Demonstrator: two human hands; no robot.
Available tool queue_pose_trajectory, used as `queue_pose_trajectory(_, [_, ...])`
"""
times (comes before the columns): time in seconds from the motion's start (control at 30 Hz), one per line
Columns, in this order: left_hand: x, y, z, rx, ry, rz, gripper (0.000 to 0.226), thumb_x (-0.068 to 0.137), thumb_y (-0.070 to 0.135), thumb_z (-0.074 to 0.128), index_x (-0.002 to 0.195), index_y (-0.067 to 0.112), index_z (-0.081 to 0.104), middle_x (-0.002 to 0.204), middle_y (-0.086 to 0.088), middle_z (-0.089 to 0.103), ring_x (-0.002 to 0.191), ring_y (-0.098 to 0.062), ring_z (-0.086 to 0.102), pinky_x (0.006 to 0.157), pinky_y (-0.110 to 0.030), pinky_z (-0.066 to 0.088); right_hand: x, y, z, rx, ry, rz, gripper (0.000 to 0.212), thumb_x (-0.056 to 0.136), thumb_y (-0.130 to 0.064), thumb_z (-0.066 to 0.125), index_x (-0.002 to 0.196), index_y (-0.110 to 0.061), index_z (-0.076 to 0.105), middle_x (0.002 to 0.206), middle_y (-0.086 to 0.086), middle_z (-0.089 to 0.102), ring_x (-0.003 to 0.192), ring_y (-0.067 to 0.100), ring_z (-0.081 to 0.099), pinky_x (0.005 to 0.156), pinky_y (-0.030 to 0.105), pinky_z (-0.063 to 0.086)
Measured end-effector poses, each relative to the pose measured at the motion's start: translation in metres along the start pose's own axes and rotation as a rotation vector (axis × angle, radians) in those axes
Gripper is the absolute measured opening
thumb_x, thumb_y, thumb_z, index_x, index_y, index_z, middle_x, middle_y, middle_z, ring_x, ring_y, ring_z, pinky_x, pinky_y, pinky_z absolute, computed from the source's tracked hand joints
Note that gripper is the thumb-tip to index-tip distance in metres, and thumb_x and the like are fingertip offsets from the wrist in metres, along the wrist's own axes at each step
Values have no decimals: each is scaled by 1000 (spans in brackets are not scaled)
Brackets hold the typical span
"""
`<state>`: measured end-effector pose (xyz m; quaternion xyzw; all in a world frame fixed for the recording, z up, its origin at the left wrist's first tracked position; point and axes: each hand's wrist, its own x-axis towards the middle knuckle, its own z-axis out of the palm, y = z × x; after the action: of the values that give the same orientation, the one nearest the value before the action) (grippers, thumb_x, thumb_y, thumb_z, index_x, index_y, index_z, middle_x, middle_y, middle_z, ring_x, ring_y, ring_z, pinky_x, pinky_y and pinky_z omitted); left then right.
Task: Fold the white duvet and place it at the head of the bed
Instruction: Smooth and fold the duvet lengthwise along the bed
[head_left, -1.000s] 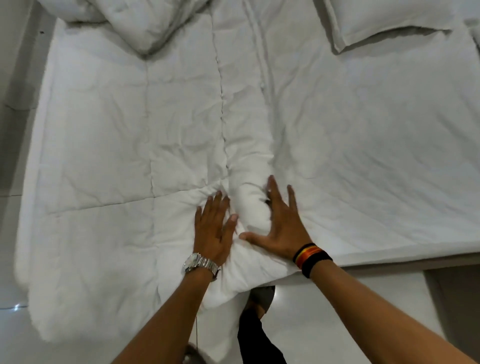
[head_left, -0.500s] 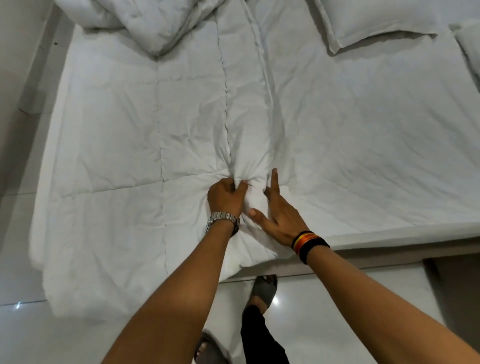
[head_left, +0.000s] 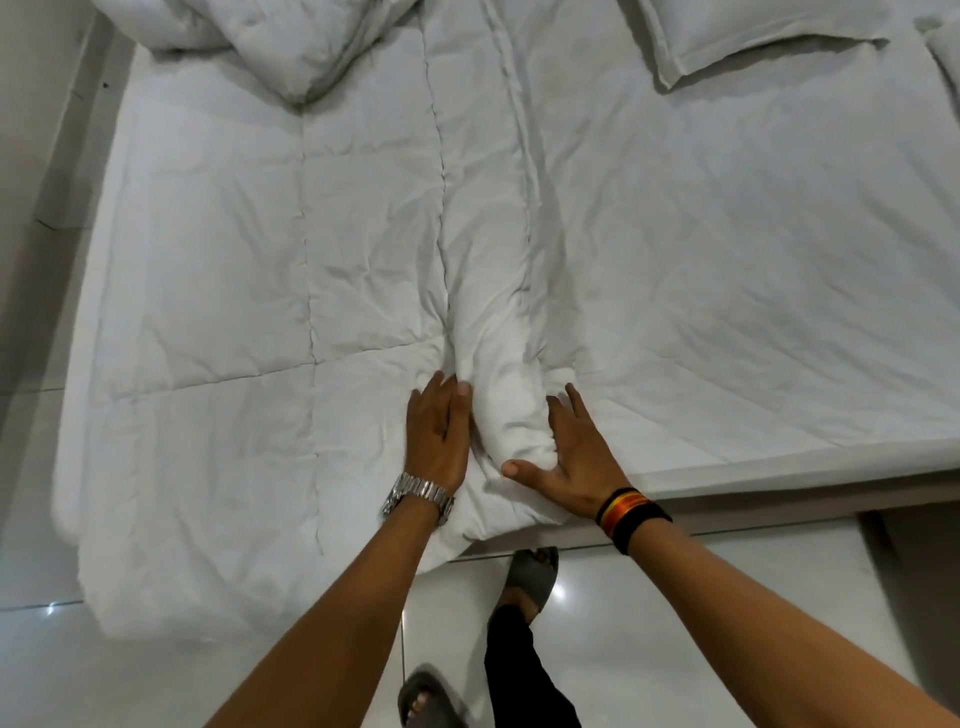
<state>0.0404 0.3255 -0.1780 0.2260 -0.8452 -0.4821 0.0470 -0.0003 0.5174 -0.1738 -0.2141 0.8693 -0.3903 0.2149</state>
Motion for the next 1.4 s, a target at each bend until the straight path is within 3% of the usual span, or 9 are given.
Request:
queue_pose_trajectory(0.13, [-33,-13,-11,7,-82,-12,62,101,67,15,150,41,43,141,46,25,131,39,7,126,-25,7,-23,-17,3,113,22,121,119,56,-96,69,149,-31,33,130,-23,52,117,2,54,100,23,48])
queue_pose_trajectory(0.47, [-95,13,-70,-273,-190,-180,65,100,75,22,140,43,62,150,6,60,139,-15,53,120,-37,39,-60,-70,19,125,251,115,54,73,-73,80,100,-27,69,111,-5,67,110,20,62,96,37,54])
queue_pose_trajectory(0.63, [-94,-6,-68,-234,-165,-100,61,103,70,21,142,43,60,152,10,56,144,-14,48,119,-31,35,-43,-53,10,-202,182,-92,96,78,-87,63,147,-21,53,164,4,39,154,20,27,129,45,15])
queue_pose_trajectory(0.77, [-87,-32,-51,-185,-80,-30,75,95,80,18,149,42,53,156,23,45,153,-5,31,127,-35,26,-30,-39,22,-267,161,-227,98,80,-92,53,142,-16,53,135,10,70,135,11,36,127,20,-6])
queue_pose_trajectory(0.93, [-92,-38,-47,-56,-23,88,71,102,71,15,154,36,48,156,15,48,153,-9,33,126,-35,28,-34,-61,29,-137,268,-23,107,71,-97,50,138,-14,55,116,8,74,108,27,68,96,40,58])
queue_pose_trajectory(1.07, [-112,-13,-62,-88,2,94,70,103,68,17,156,33,46,160,10,46,152,-11,36,126,-44,31,-67,-102,11,25,417,52,120,66,-87,66,164,-34,23,142,6,65,109,29,71,90,28,55])
queue_pose_trajectory(1.2, [-133,12,-77,-91,23,153,68,103,70,16,157,38,42,163,16,41,154,-3,30,127,-33,25,-103,-134,-11,137,519,-17,108,66,-90,71,158,-54,27,120,-1,72,95,15,69,72,0,44])
queue_pose_trajectory(1.27, [-139,14,-81,-68,33,214,66,105,66,17,157,35,43,163,13,42,154,-6,31,126,-31,25,-111,-133,-11,202,429,27,101,62,-93,72,151,-63,34,128,-28,68,113,-3,63,91,5,43])
queue_pose_trajectory(1.4, [-151,-2,-81,2,-42,190,57,109,51,26,157,27,46,163,4,44,153,-13,35,127,-43,29,-128,-86,11,304,186,291,113,66,-79,83,160,-51,26,161,-11,46,145,17,46,112,31,41])
